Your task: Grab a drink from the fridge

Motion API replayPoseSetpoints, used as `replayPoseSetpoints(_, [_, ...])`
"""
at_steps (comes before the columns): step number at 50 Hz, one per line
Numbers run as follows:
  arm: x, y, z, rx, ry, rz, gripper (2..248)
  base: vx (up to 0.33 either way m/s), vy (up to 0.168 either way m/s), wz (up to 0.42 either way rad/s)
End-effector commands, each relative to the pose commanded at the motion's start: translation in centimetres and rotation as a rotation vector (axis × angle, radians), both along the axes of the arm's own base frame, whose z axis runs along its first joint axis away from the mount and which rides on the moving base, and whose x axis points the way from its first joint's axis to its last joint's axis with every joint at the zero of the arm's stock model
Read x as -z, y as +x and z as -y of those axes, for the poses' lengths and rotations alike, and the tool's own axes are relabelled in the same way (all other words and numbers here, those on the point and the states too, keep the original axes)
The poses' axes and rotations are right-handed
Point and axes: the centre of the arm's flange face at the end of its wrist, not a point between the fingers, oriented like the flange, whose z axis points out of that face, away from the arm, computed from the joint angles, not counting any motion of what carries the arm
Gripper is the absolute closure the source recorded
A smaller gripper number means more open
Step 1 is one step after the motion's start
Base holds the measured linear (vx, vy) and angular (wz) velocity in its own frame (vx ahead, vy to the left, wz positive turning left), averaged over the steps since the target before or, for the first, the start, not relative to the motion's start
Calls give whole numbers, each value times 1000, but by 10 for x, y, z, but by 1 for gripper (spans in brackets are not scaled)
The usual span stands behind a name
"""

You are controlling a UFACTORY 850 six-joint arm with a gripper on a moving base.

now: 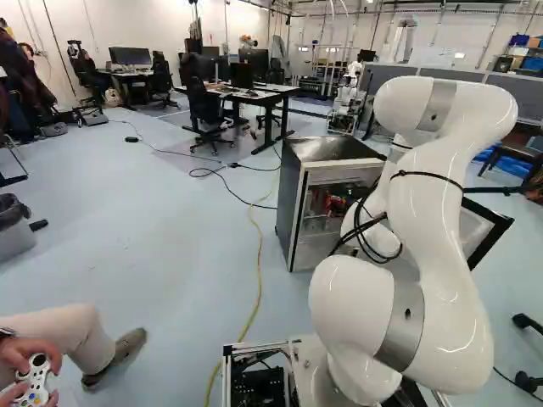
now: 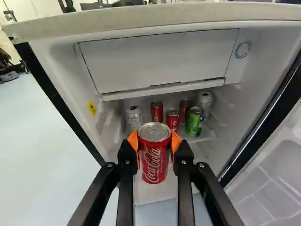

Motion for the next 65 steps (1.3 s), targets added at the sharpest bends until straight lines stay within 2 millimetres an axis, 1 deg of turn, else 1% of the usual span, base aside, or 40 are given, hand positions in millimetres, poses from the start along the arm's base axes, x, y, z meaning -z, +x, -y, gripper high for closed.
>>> replayPoseSetpoints(19, [-25,-10,-3,7,-13,18,162,0,0,0])
replayPoseSetpoints(65, [-85,-42,-17,27,-48,63,162,0,0,0])
